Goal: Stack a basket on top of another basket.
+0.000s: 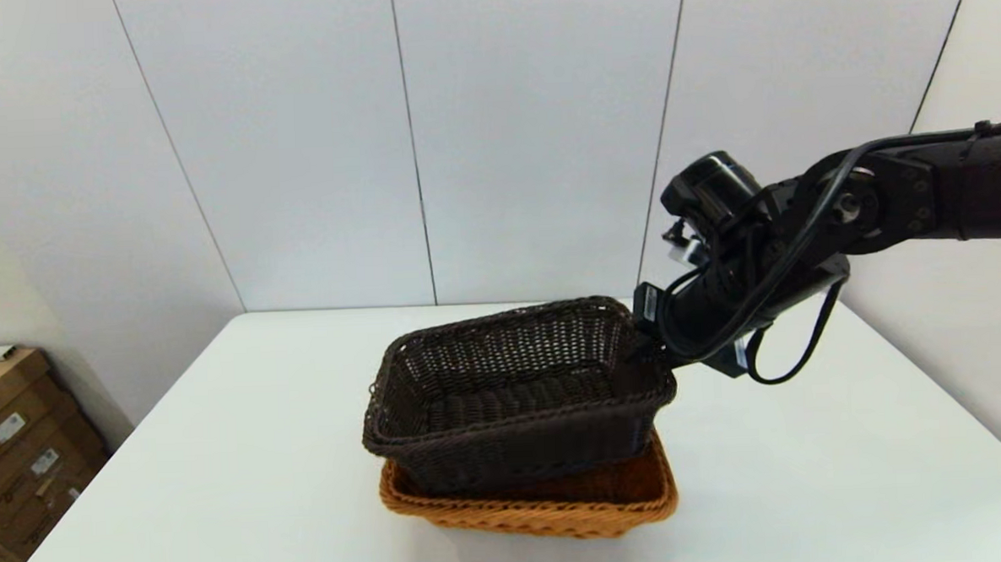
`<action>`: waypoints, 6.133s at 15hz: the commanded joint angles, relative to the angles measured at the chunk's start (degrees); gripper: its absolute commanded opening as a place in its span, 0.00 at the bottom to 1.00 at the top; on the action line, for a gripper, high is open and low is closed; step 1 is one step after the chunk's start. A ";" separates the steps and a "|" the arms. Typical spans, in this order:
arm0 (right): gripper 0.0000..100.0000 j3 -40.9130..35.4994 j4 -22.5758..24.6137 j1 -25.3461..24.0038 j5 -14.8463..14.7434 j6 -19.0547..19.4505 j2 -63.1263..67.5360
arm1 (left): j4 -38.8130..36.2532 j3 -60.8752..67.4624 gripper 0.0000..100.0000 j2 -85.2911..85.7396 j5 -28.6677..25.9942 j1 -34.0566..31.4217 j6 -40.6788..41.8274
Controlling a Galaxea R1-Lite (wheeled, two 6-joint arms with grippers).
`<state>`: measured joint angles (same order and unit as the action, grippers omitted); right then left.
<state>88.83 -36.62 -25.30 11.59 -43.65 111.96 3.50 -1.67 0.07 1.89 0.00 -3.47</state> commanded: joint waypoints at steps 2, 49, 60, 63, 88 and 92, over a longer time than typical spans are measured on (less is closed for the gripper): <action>1.00 -2.08 -0.03 -1.95 -2.10 -0.12 -1.92 | 0.02 0.00 1.00 -0.07 -0.04 0.00 -0.04; 1.00 -48.75 -22.27 28.02 -1.66 16.85 -93.85 | -0.16 0.09 1.00 -0.07 -0.04 0.00 -0.13; 1.00 -73.54 9.20 25.03 -18.45 38.82 -110.55 | -0.16 0.09 1.00 -0.07 -0.04 0.00 -0.04; 1.00 -77.49 17.02 25.03 -19.42 47.26 -110.73 | -0.16 0.09 1.00 -0.07 -0.04 0.00 -0.04; 1.00 -88.74 36.88 25.03 -10.98 47.43 -112.05 | -0.16 0.09 1.00 -0.07 -0.04 0.00 -0.13; 1.00 -88.83 36.88 25.03 -11.07 45.85 -112.05 | -0.16 0.09 1.00 -0.07 -0.04 0.00 -0.22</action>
<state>0.05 0.35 -0.22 0.52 2.32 0.02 3.28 -1.57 0.07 1.82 0.02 -3.58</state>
